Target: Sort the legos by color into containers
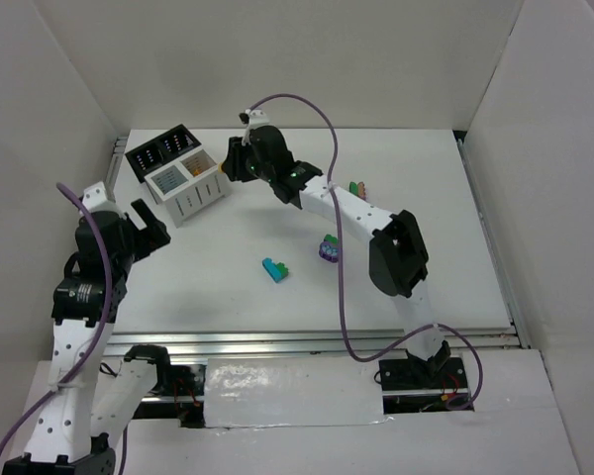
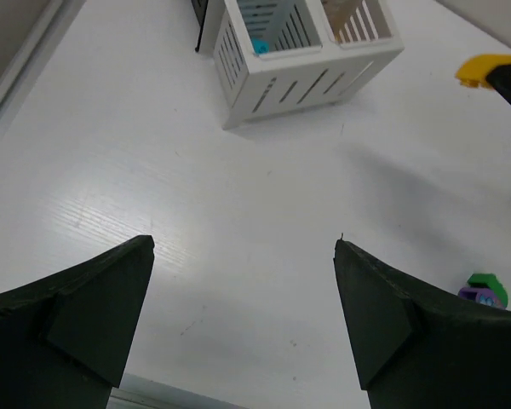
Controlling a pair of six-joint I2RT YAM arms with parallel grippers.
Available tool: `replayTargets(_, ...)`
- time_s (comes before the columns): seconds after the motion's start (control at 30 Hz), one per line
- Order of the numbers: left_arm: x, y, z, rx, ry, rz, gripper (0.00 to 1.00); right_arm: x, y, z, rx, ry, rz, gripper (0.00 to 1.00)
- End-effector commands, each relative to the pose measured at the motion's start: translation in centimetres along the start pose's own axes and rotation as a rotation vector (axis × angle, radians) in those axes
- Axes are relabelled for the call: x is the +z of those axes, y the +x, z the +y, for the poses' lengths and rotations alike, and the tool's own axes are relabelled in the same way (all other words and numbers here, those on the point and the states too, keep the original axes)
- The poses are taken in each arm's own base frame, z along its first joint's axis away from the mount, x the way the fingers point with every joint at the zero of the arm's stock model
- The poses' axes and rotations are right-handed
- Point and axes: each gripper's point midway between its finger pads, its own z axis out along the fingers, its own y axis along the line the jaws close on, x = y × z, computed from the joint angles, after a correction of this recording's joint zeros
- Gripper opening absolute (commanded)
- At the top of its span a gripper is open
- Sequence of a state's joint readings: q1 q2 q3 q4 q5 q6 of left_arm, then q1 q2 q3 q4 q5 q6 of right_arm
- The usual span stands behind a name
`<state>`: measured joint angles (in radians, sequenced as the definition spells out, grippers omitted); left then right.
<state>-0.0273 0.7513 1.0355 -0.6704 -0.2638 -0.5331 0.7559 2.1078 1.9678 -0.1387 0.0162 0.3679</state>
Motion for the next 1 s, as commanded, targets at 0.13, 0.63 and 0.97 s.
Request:
replayTargets(0.13,0.4,2.4,-0.3,0.046,0.083,0.014,1.00,3.2,-2.9,3.7,-0.097,-0.156,-0.241,0.00)
replayTargets(0.63,0.5,3.1,-0.8,0.051,0.124,0.038,1.00,9.6,-1.5,2.9,-0.141,-0.132,-0.275,0.02)
replayTargets(0.97,0.1,3.1,-1.1,0.053,0.145,0.030,1.00,11.0,0.7,2.1,-0.138,-0.121,-0.253,0.13)
